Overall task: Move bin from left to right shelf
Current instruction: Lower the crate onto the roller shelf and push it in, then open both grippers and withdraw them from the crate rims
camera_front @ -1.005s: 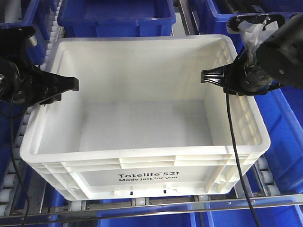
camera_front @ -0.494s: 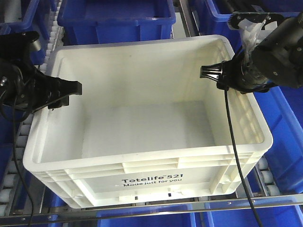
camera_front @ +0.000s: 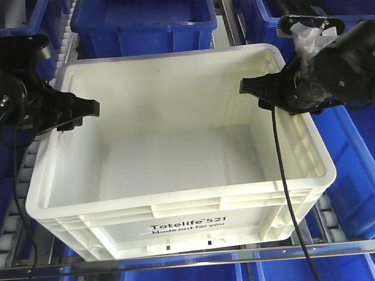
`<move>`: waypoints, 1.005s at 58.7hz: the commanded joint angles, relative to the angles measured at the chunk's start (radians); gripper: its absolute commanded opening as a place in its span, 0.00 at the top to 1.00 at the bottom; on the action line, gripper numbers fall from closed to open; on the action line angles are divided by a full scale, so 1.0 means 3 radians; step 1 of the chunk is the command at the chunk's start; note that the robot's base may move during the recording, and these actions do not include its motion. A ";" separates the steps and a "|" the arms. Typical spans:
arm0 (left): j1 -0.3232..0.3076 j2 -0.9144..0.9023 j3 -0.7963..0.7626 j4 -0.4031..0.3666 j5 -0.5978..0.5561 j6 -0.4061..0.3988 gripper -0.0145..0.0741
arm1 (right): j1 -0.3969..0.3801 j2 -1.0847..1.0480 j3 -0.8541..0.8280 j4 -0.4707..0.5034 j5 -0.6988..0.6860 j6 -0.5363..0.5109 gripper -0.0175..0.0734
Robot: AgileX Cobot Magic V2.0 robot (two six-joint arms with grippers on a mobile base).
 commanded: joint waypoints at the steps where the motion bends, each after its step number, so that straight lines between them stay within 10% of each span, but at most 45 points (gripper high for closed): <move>1: -0.0018 -0.0124 -0.0116 0.0165 -0.0134 -0.0103 0.44 | 0.0009 -0.0005 -0.0054 0.0212 -0.0348 -0.0003 0.38; 59: -0.0021 -0.0516 -0.0104 0.0315 -0.0176 -0.0075 0.44 | 0.0009 -0.0584 0.0102 -0.0003 -0.0404 -0.0688 0.38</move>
